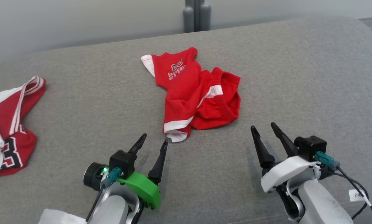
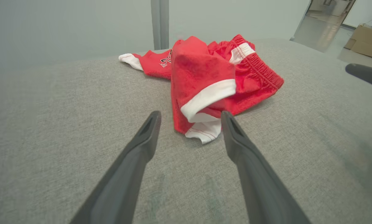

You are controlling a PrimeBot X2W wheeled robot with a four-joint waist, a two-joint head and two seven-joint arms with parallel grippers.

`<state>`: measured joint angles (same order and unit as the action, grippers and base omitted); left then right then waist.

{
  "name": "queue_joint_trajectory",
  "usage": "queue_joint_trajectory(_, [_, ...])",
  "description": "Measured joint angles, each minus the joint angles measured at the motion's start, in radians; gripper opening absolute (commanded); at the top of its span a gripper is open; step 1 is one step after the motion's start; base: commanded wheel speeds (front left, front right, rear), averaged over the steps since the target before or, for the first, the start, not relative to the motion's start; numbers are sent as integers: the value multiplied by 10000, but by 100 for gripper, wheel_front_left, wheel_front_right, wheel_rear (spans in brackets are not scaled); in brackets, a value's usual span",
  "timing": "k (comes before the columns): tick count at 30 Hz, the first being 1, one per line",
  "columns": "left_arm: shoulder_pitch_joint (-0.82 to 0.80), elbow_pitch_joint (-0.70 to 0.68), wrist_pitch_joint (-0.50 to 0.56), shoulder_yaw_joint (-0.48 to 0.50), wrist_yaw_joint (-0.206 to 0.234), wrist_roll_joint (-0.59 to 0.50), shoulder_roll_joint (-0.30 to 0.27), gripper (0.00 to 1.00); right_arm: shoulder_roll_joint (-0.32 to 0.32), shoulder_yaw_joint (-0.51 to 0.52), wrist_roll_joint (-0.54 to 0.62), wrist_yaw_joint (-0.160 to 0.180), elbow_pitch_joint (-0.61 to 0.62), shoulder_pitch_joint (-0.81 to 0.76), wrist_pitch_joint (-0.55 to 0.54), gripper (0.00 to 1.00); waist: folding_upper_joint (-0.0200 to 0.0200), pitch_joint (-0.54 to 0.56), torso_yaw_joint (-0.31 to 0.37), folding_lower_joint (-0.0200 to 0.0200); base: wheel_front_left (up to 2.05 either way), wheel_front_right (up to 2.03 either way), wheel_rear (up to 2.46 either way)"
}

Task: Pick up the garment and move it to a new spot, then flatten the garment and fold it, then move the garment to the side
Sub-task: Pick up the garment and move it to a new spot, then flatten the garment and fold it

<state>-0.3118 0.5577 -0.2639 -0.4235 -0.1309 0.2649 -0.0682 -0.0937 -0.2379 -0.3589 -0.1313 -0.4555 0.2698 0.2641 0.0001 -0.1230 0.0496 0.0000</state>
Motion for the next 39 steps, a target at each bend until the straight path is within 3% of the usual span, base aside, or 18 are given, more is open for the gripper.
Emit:
queue_joint_trajectory(14, [759, -874, 0, 408, 2, -13, 169, 100, -740, -297, -268, 0, -2961, 1940, 2, 100, 0, -139, -2553, 0, 0, 0, 0])
queue_joint_trajectory(15, [762, -895, 0, 430, 2, -13, 169, 100, -779, -382, -295, 0, -3239, 2056, 0, 83, 0, -187, -2669, 0, 0, 0, 0])
queue_joint_trajectory(16, [762, -905, 0, 437, 2, -10, 167, 100, -819, -441, -366, 0, -3480, 2159, 0, 46, 0, -245, -2762, 0, 0, 0, 0])
queue_joint_trajectory(18, [767, -955, 0, 439, 2, 59, 171, 100, -863, -508, -583, 0, -3756, 2375, 0, 0, 0, -395, -2876, 0, 0, 0, 0])
queue_joint_trajectory(24, [764, -1080, 0, 414, 2, 163, 173, 100, -1250, 71, -819, 0, -3365, 2592, 0, 0, 0, -688, -2825, 0, 0, 0, 0])
queue_joint_trajectory(32, [765, -947, 0, 169, 2, 267, 184, 100, -2036, 894, -861, 0, -3055, 1476, 0, 0, 0, -573, -2067, 0, 0, 0, 0])
queue_joint_trajectory(33, [760, -913, 0, 130, 2, 284, 184, 100, -2044, 980, -869, 0, -3126, 1407, 0, 6, 0, -543, -1965, 0, 0, 0, 0])
queue_joint_trajectory(34, [750, -869, 0, 94, 2, 295, 188, 100, -2038, 1026, -867, 0, -3212, 1329, 0, 47, 0, -511, -1860, 0, 0, 0, 0])
queue_joint_trajectory(35, [750, -869, 0, 94, 2, 295, 188, 100, -2038, 1026, -867, 0, -3212, 1329, 0, 100, 0, -511, -1860, 0, 0, 0, 0])
queue_joint_trajectory(39, [663, -646, 0, 71, 2, 360, 190, 100, -2036, 1279, -717, 0, -3212, 1137, 0, 100, 0, -378, -1450, 0, 0, 0, 0])
